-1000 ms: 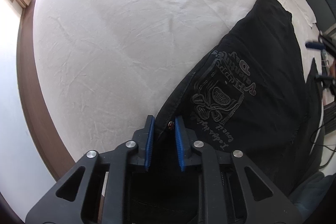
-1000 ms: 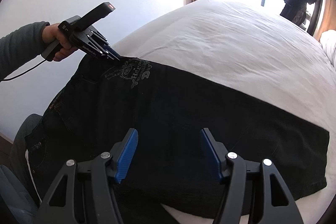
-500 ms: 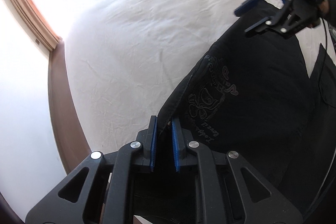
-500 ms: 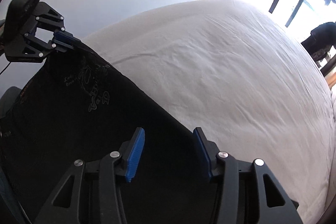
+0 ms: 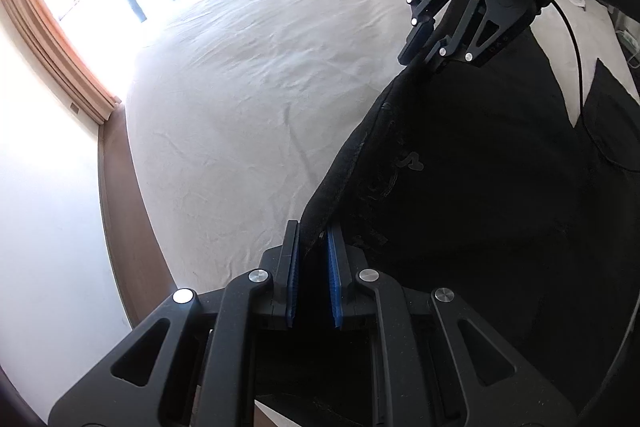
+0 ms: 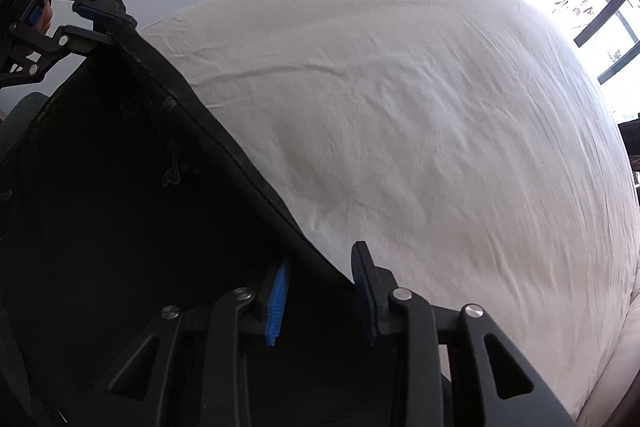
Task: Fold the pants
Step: 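Lift the waistband with both tools and fold it over toward the hems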
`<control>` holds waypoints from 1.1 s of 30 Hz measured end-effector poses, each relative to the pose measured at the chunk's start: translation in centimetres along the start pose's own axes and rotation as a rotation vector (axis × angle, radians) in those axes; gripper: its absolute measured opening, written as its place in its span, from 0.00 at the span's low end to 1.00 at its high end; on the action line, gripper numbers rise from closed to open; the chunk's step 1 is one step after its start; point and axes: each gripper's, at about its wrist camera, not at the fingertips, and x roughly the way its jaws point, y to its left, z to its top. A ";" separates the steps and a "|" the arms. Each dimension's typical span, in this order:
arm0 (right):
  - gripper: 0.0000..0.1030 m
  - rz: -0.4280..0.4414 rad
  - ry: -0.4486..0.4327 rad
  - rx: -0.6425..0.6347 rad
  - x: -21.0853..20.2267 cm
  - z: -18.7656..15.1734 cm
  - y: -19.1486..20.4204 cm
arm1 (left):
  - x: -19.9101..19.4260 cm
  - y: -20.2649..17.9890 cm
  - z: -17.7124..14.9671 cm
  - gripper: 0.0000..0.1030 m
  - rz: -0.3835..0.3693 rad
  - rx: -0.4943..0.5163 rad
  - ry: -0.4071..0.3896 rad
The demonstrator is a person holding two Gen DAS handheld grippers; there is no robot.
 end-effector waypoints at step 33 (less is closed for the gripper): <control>0.04 -0.019 -0.236 0.153 -9.7 -8.2 16.5 | -9.7 -9.8 -5.2 0.11 -0.097 -0.032 -0.101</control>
